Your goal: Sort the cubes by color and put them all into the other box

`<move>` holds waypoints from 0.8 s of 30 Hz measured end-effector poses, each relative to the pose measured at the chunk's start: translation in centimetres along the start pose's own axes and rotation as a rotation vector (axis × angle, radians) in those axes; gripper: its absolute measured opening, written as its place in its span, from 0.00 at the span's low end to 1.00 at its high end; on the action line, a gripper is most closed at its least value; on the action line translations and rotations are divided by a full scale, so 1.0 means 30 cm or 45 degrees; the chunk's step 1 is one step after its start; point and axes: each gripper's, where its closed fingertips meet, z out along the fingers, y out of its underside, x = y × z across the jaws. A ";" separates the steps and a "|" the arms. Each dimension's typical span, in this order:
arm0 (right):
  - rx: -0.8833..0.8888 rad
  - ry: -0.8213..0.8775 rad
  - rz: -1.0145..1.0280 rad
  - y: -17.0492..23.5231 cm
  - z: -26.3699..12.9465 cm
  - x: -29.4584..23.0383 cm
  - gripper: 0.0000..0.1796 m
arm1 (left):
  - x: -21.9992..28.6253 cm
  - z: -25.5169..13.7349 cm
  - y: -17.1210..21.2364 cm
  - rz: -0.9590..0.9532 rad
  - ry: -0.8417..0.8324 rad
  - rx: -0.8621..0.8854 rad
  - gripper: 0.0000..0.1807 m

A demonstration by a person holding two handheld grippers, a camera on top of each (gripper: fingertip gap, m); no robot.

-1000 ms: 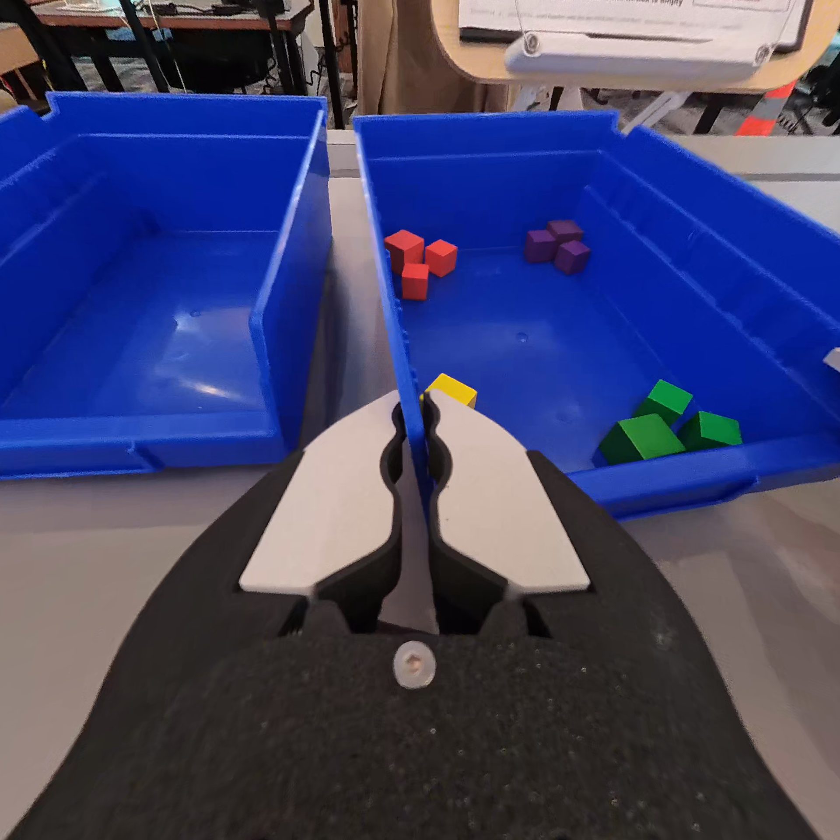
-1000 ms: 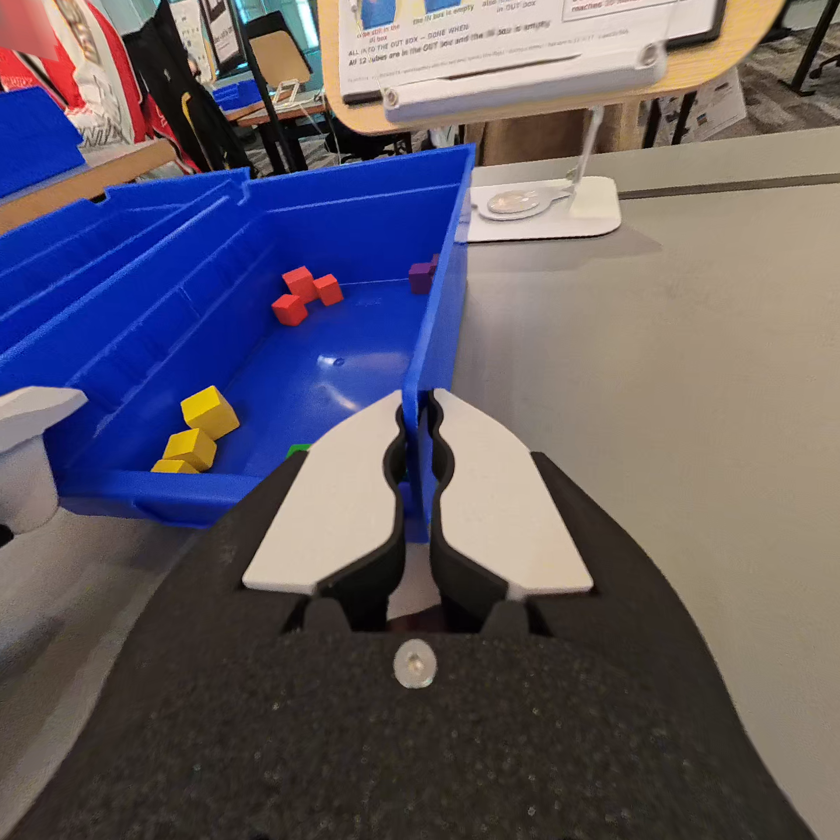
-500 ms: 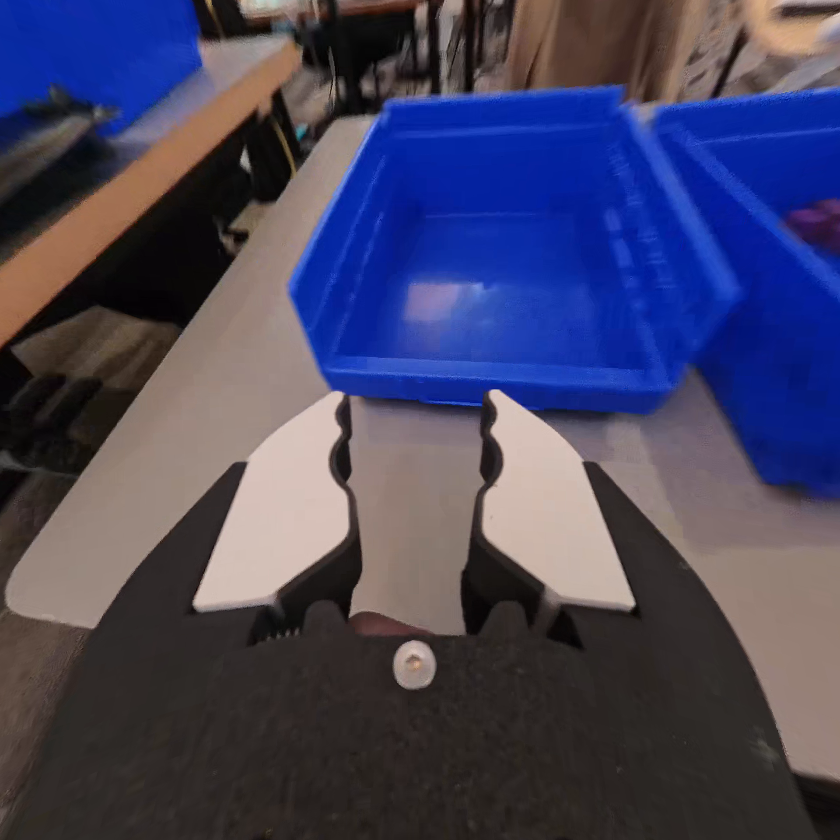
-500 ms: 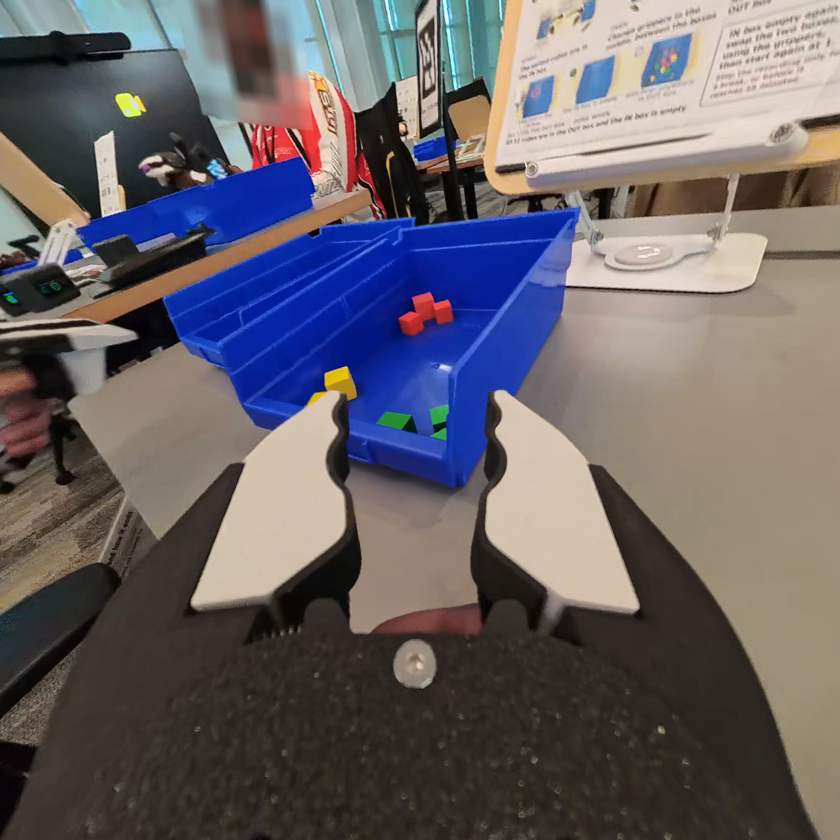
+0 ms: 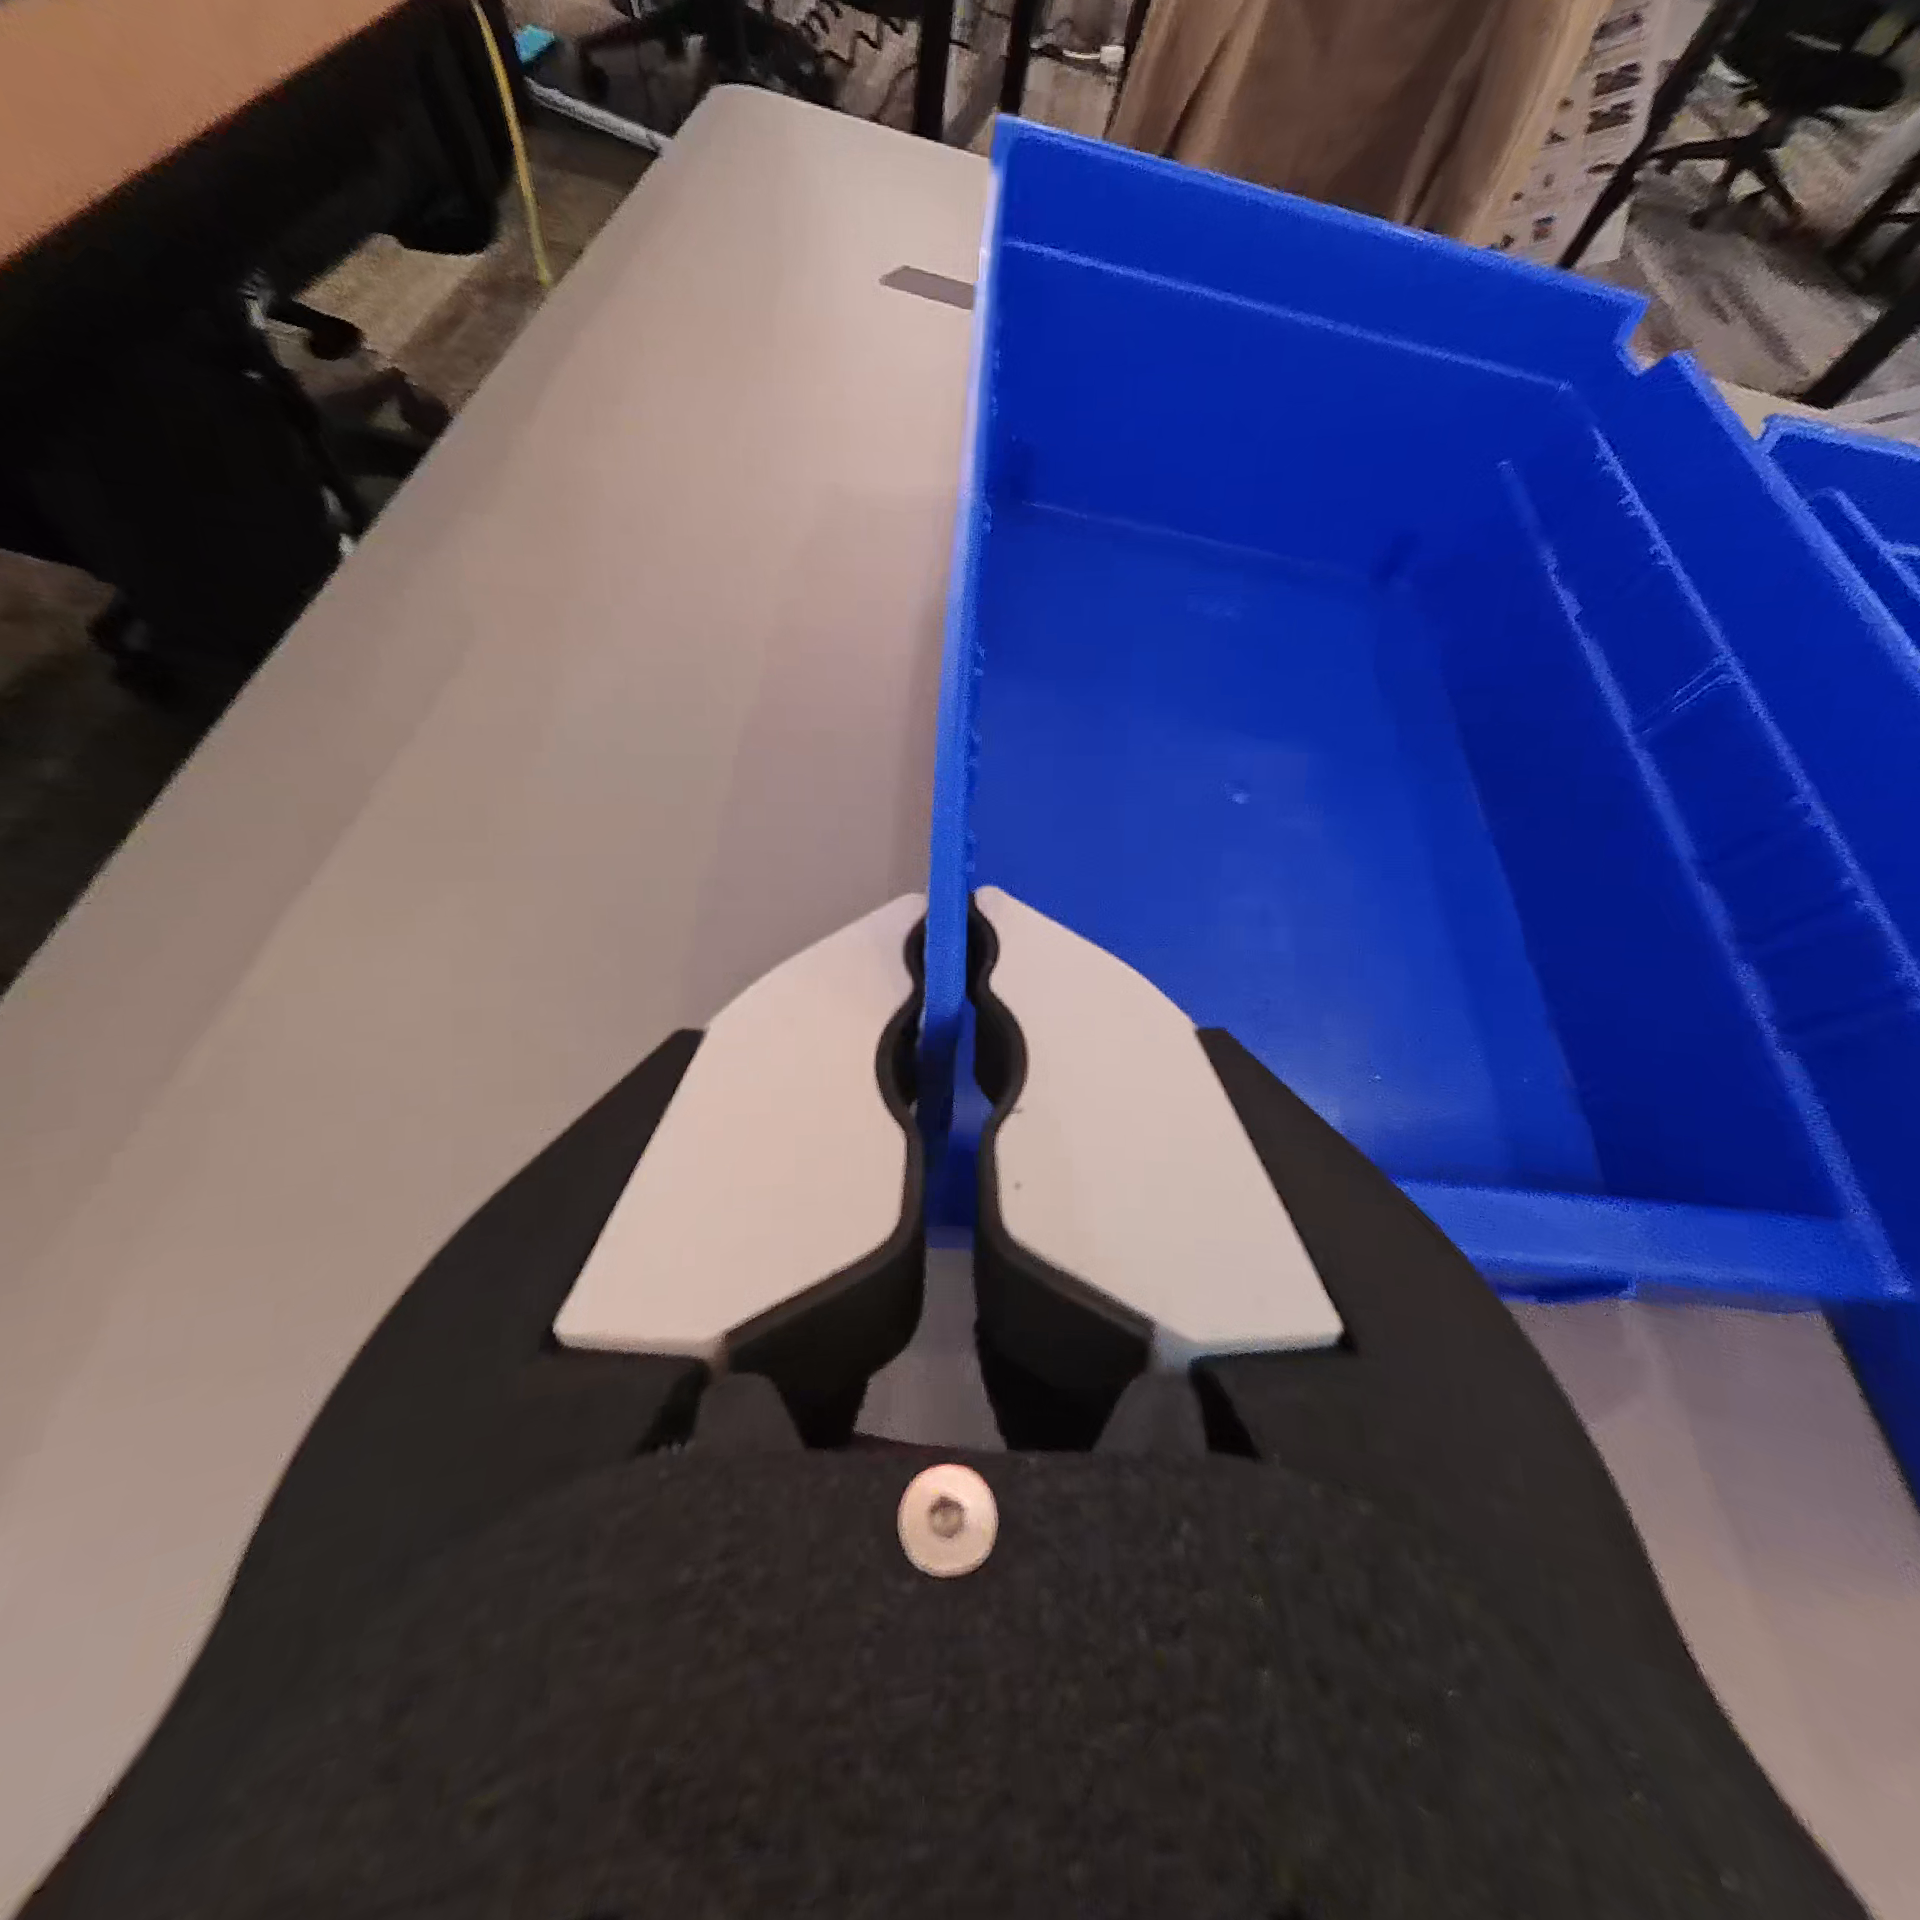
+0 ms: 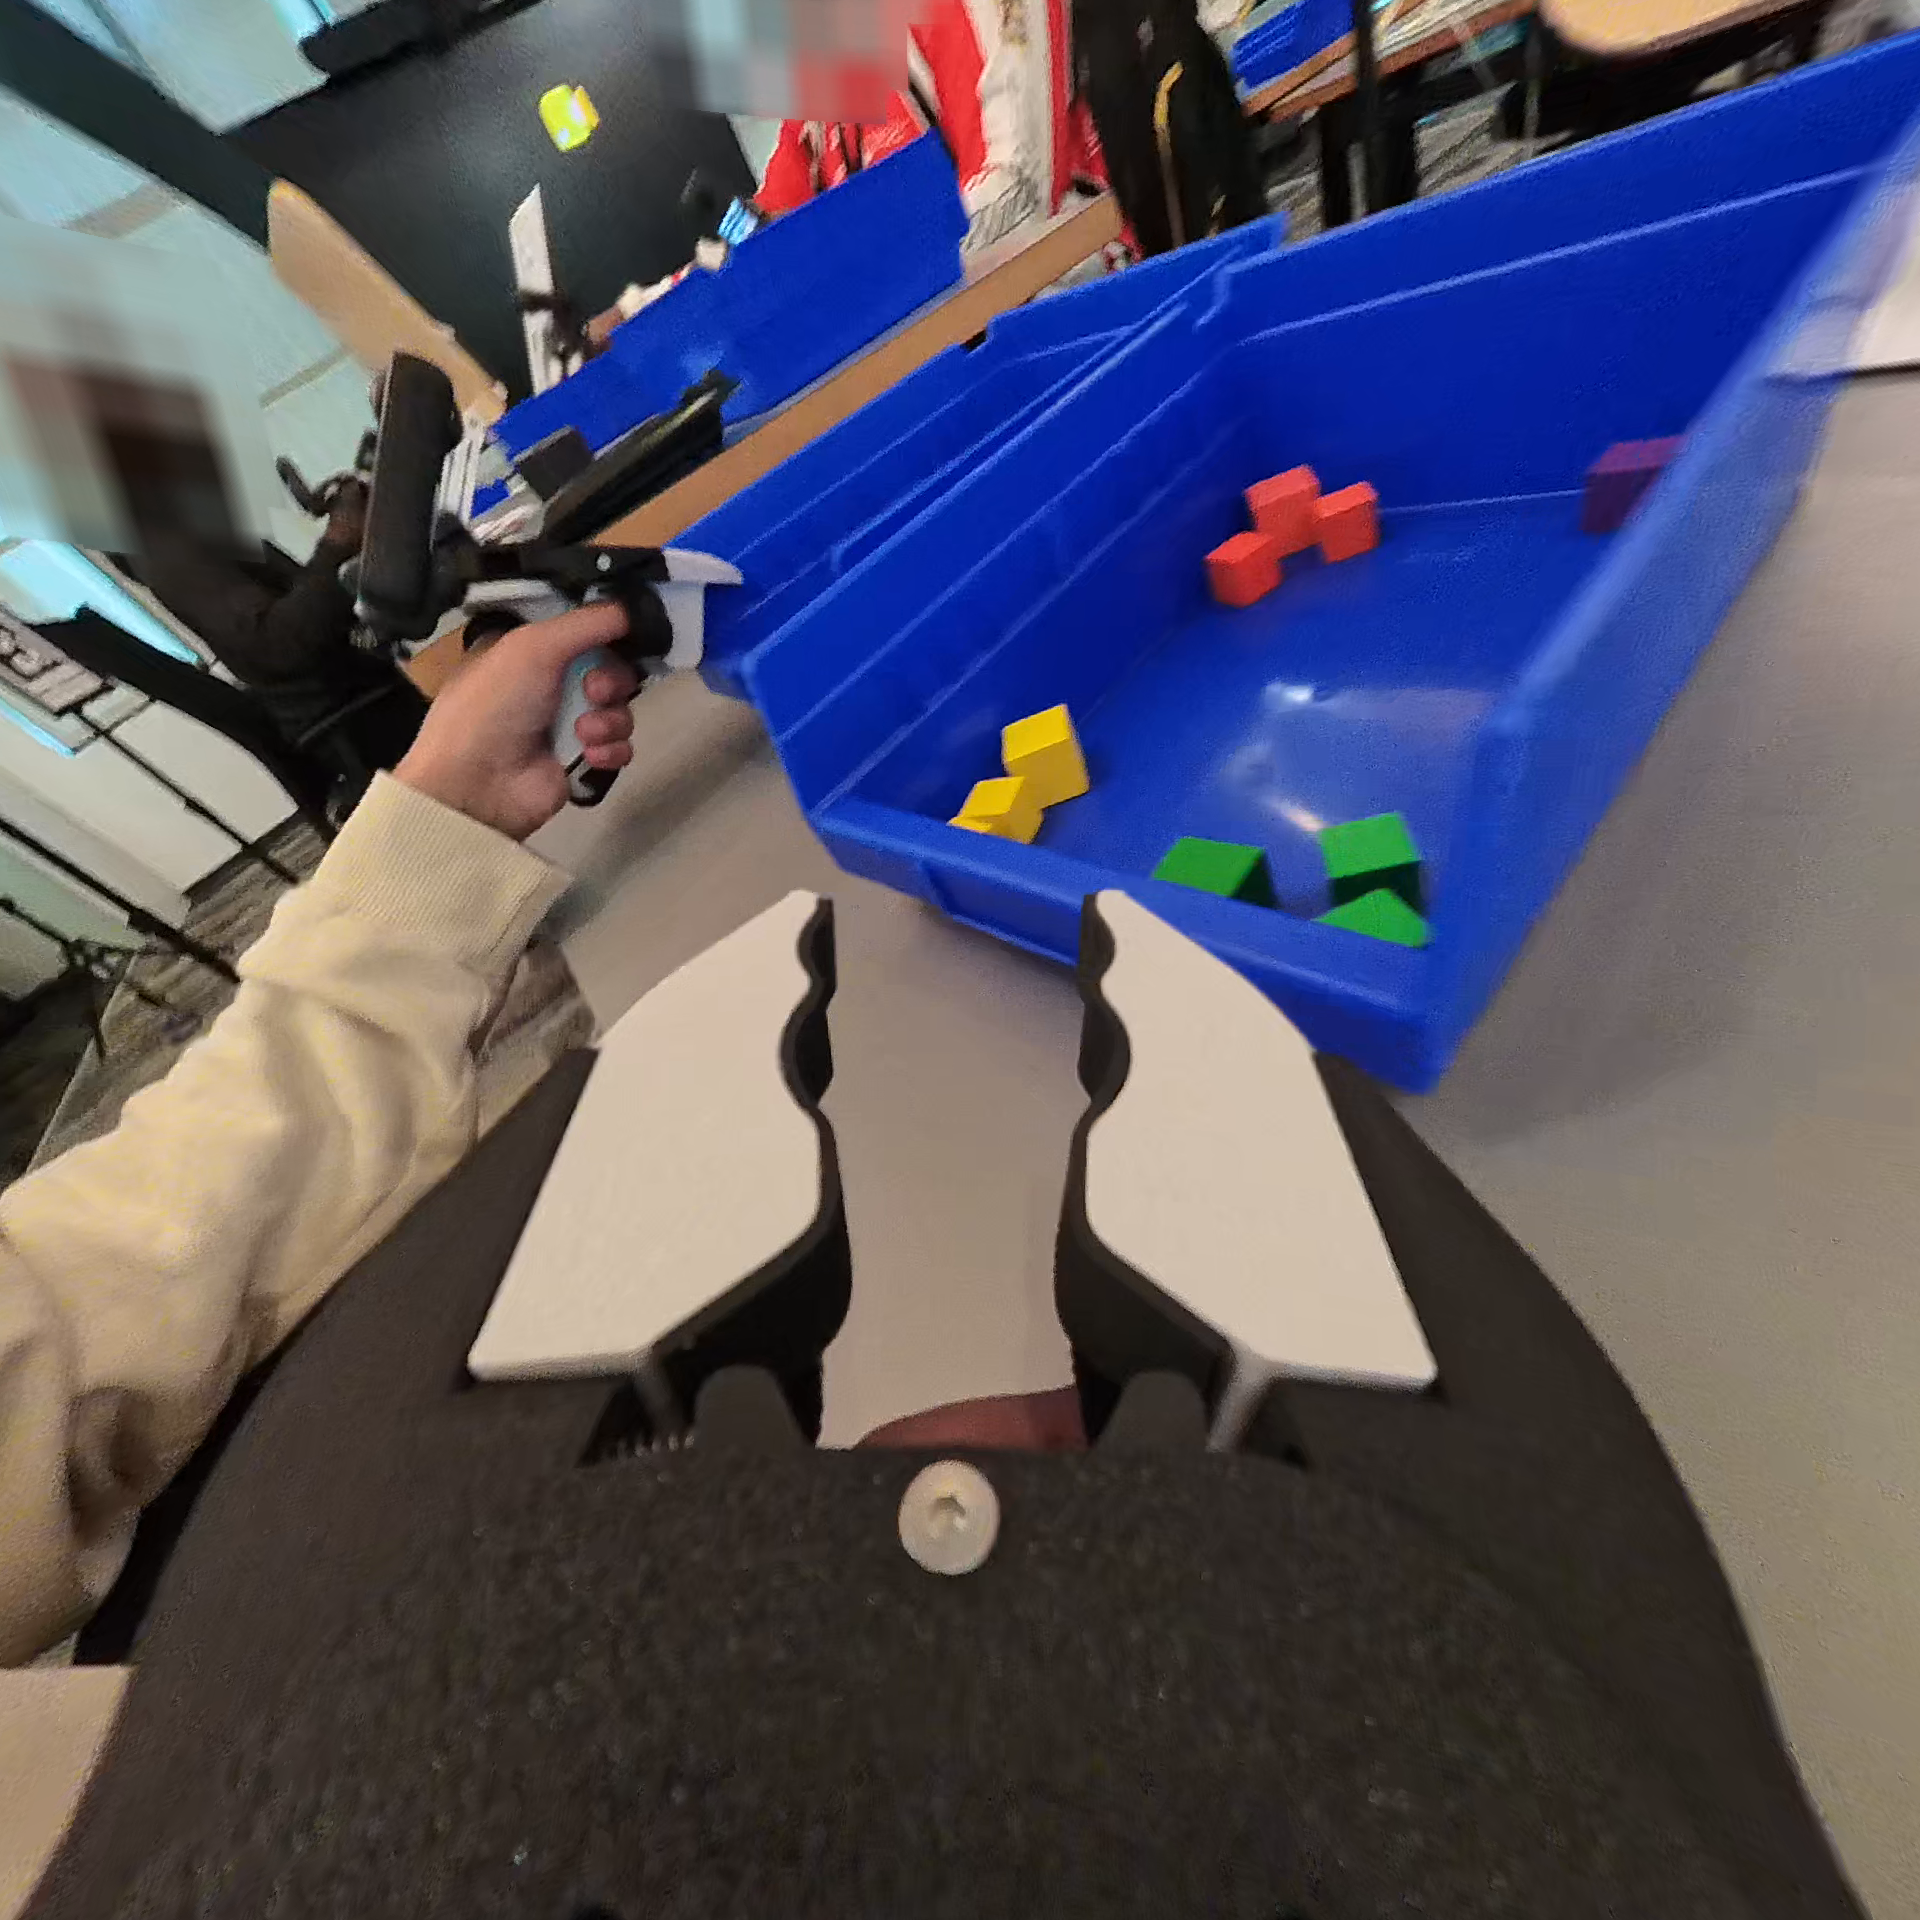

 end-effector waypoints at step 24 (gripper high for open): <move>-0.117 0.212 -0.235 0.166 0.527 -0.382 0.17 | 0.030 -0.685 0.361 0.035 -0.360 0.218 0.02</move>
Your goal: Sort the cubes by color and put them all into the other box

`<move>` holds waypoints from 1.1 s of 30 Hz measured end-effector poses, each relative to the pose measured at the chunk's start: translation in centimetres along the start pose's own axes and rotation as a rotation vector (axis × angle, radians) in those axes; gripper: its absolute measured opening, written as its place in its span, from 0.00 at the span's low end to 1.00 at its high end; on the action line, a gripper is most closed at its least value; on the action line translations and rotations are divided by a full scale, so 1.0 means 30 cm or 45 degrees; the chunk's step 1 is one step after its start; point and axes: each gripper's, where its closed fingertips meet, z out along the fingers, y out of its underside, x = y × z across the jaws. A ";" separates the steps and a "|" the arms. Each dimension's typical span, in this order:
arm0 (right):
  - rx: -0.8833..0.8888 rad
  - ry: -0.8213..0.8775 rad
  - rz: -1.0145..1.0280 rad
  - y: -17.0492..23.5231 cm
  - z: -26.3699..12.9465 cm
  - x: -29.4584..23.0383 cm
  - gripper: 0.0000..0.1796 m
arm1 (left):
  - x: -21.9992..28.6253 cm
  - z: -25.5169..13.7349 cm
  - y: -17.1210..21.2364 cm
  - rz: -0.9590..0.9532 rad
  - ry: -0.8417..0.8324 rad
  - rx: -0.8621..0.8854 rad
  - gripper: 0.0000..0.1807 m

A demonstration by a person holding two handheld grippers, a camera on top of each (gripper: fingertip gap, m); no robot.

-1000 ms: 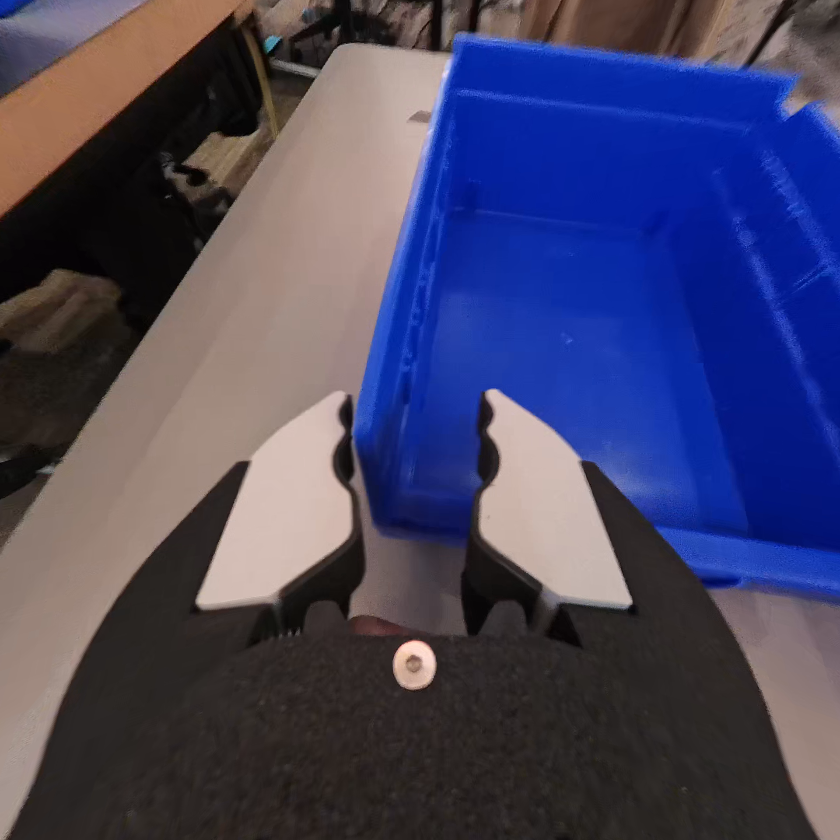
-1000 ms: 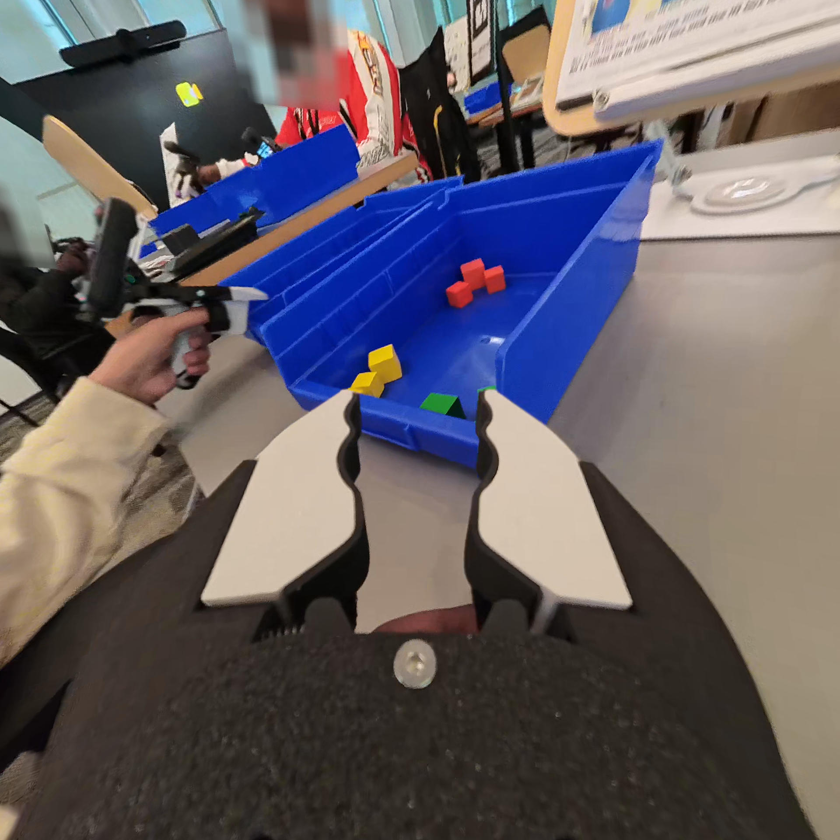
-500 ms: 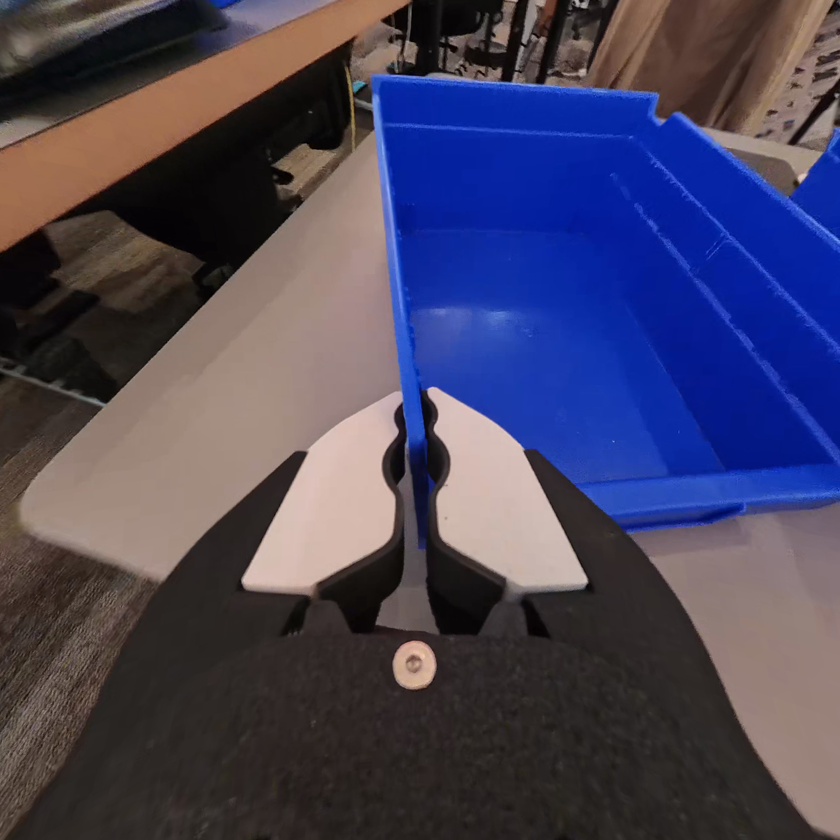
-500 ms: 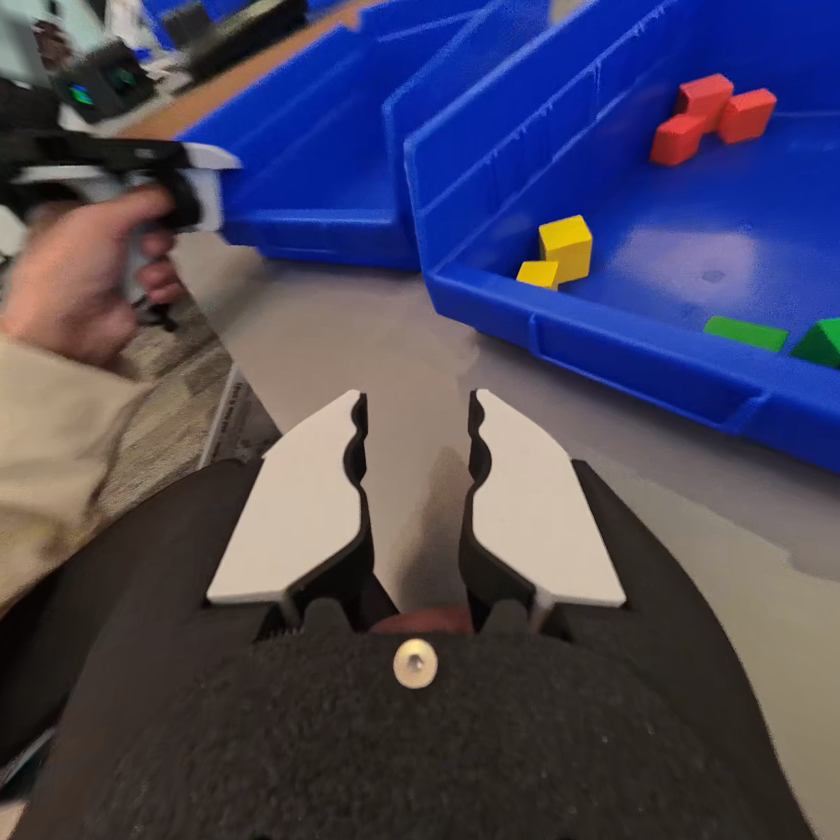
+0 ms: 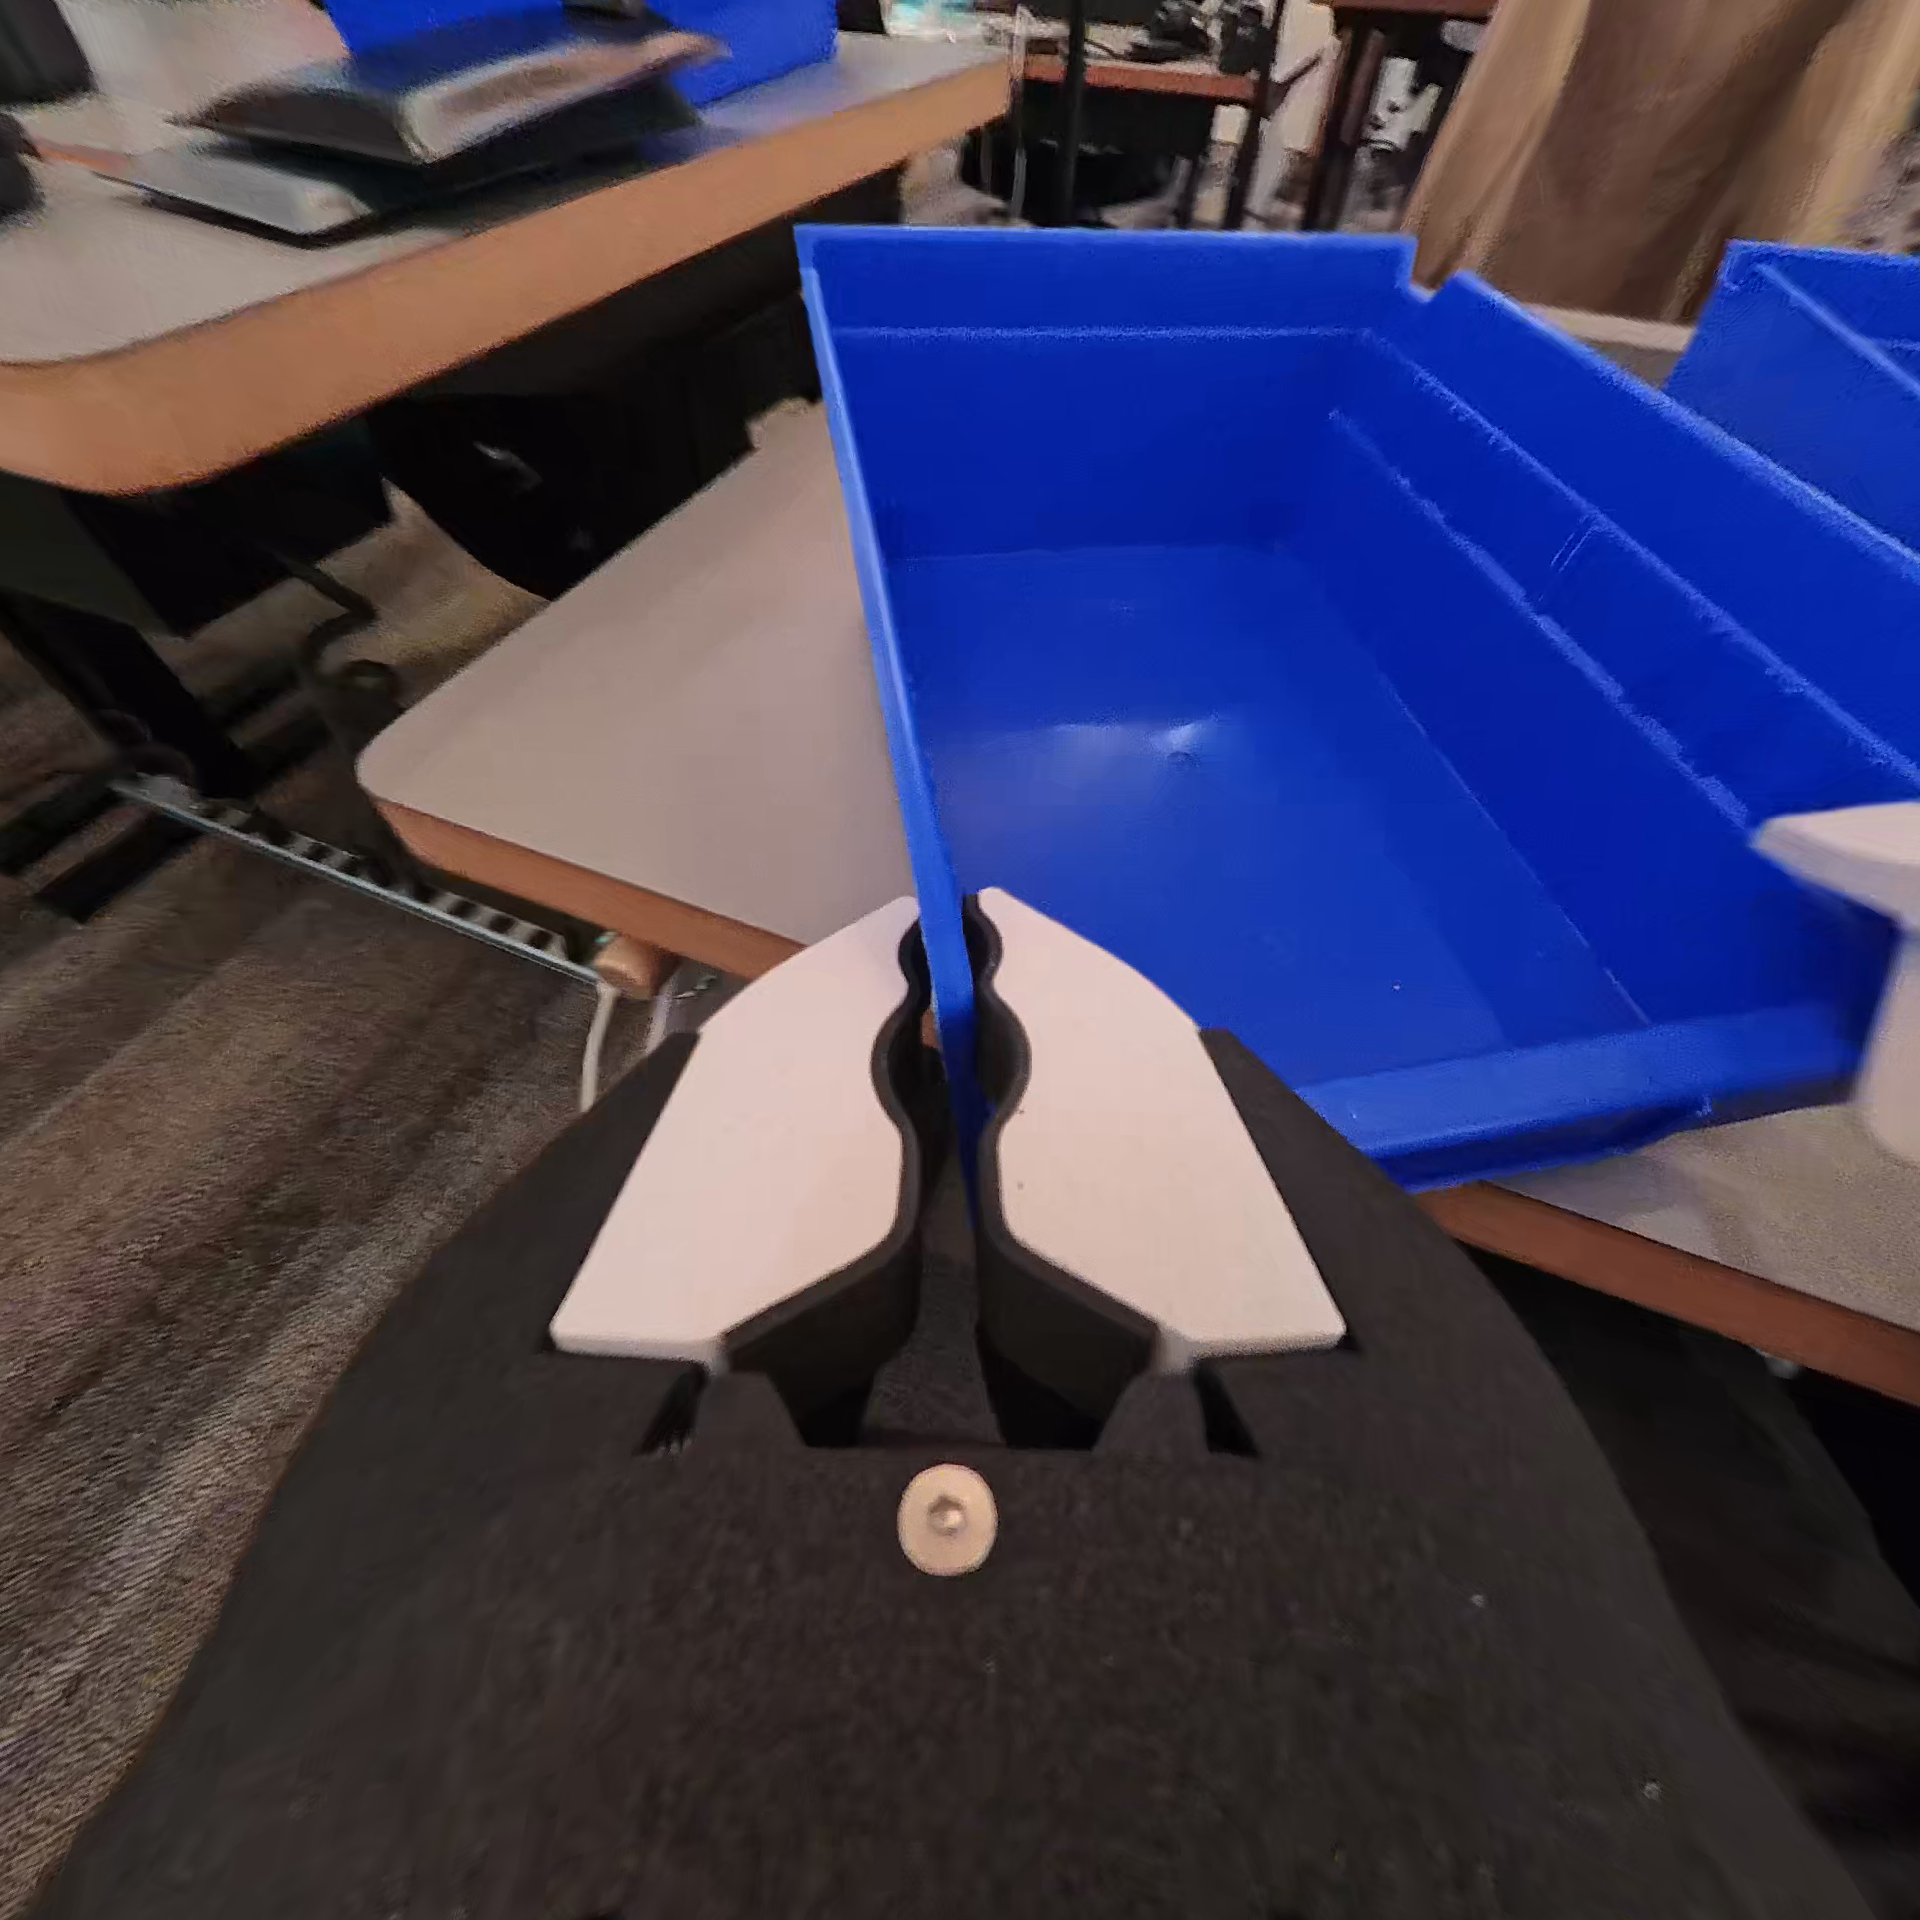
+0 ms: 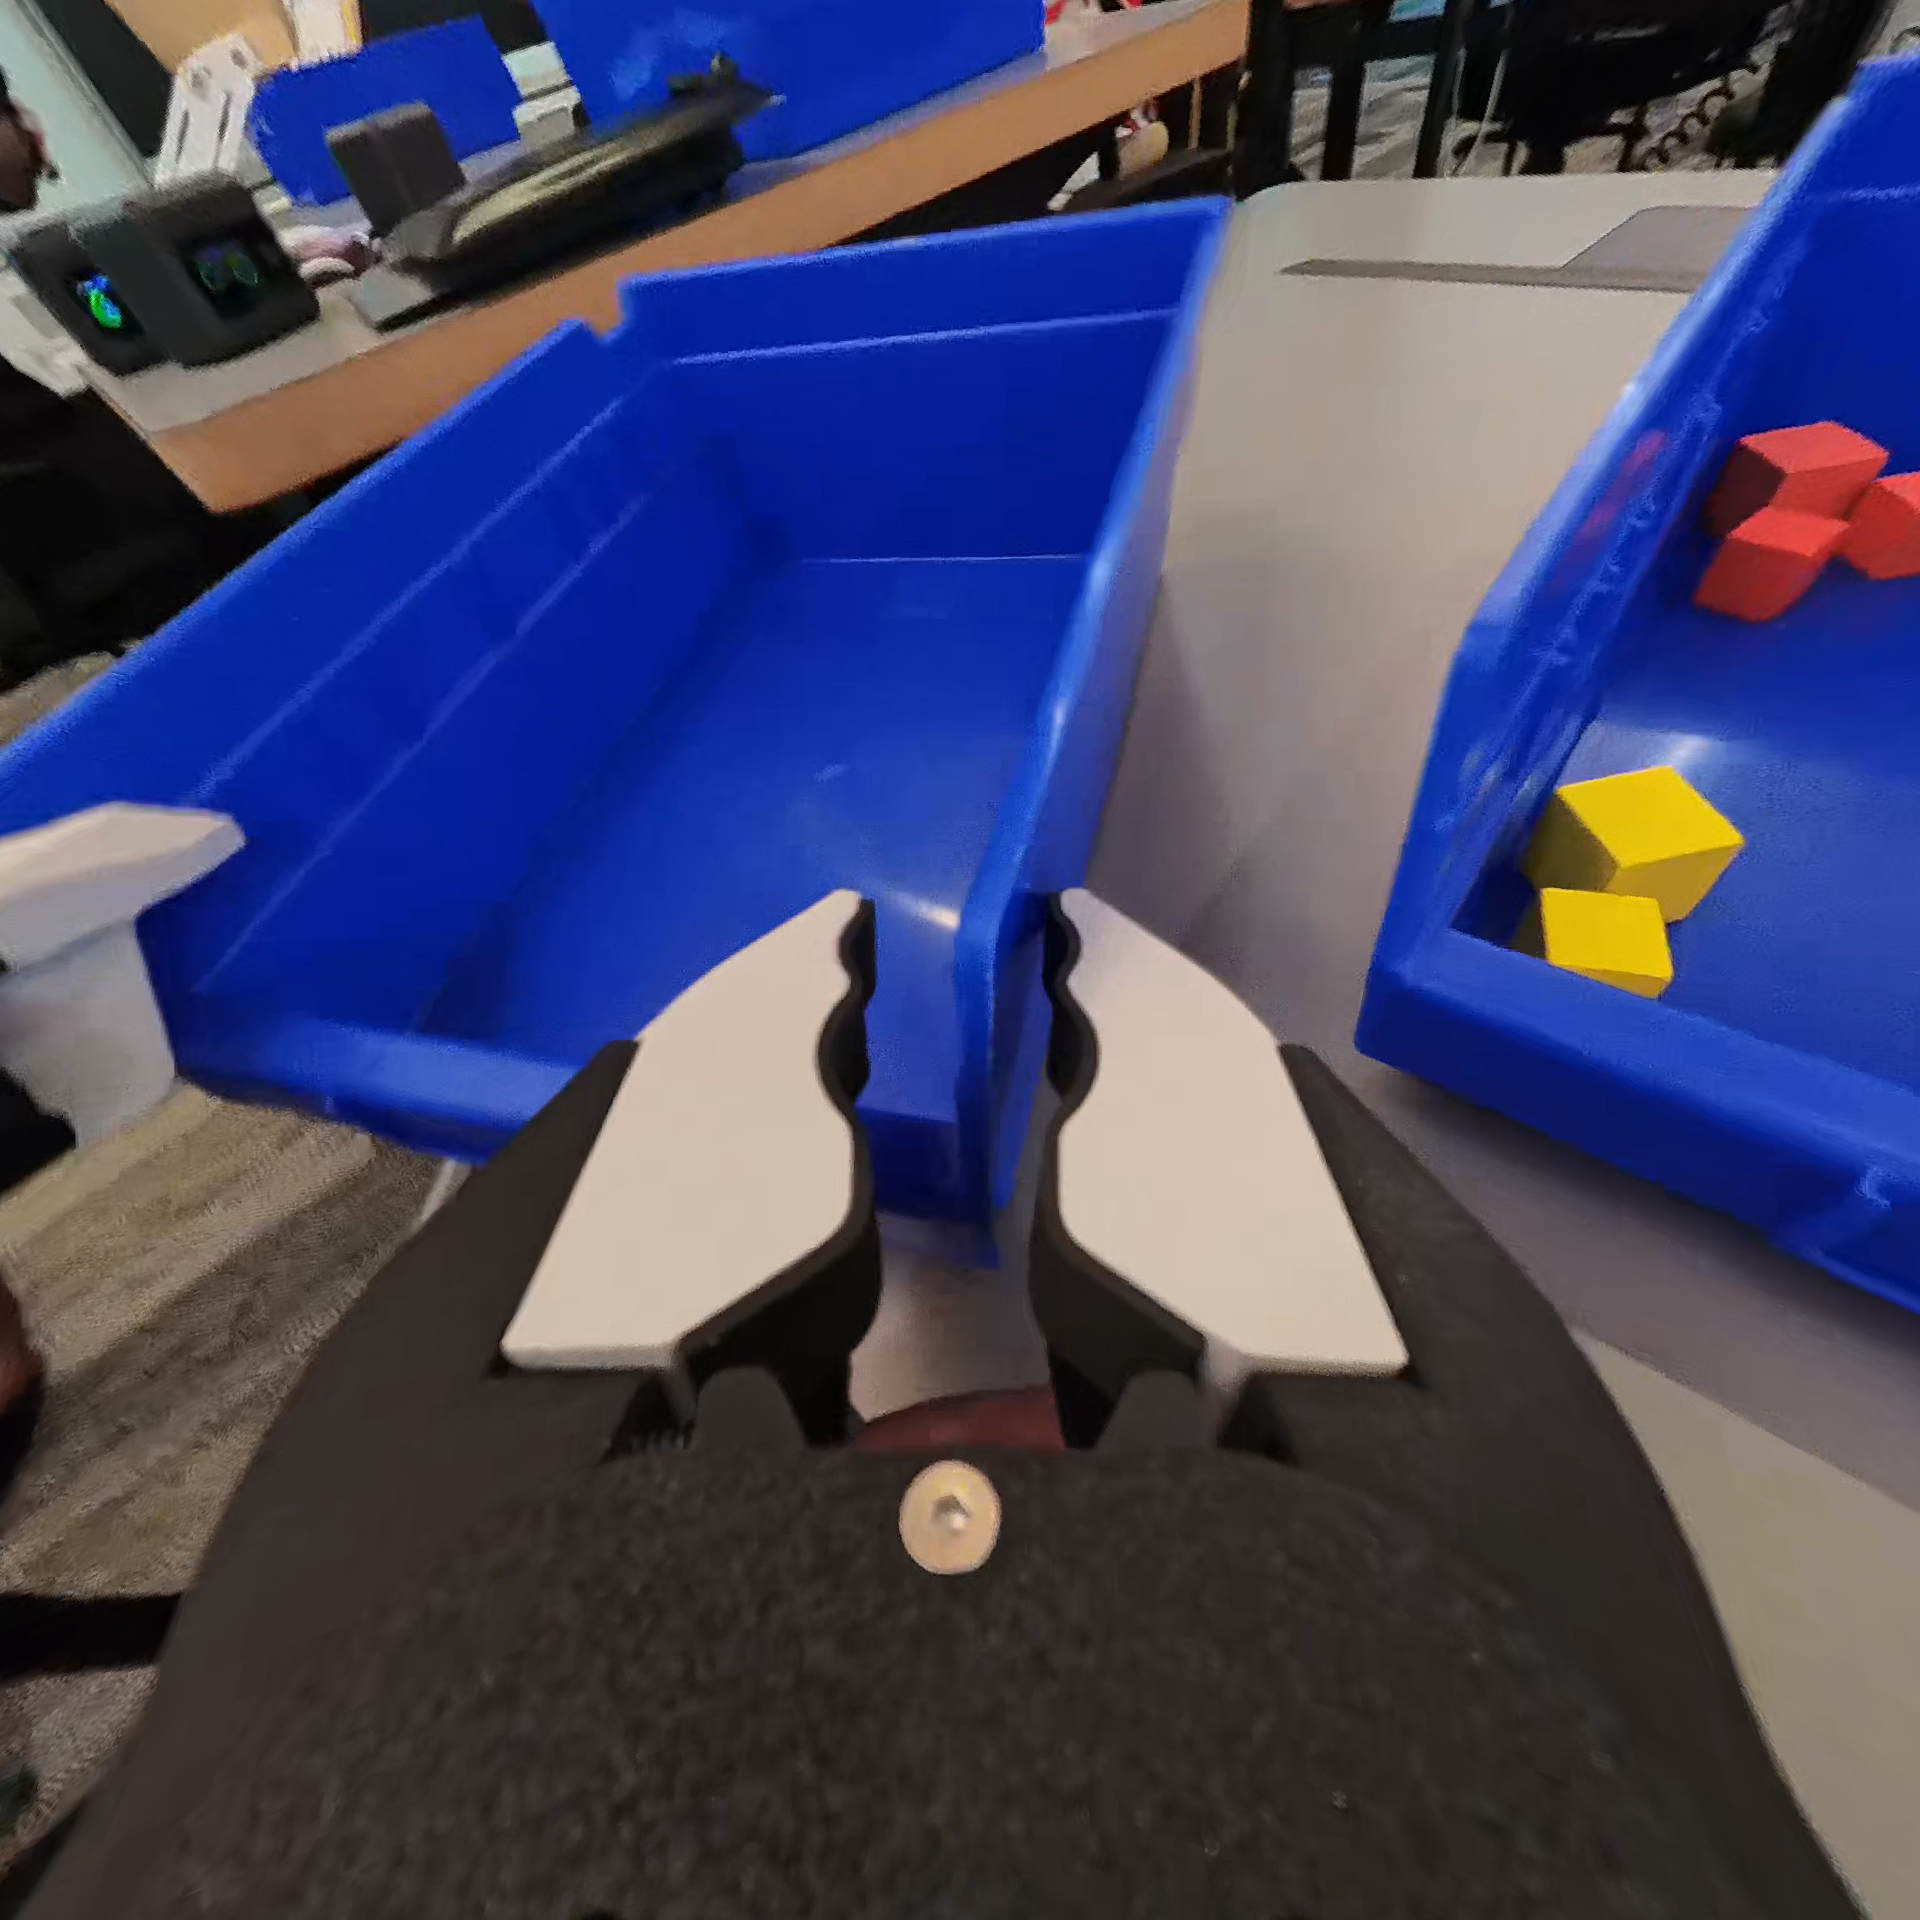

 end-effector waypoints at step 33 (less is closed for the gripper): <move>0.285 1.203 0.193 -0.287 -1.446 1.424 0.02 | 2.024 -0.146 -0.276 0.480 0.983 0.220 0.03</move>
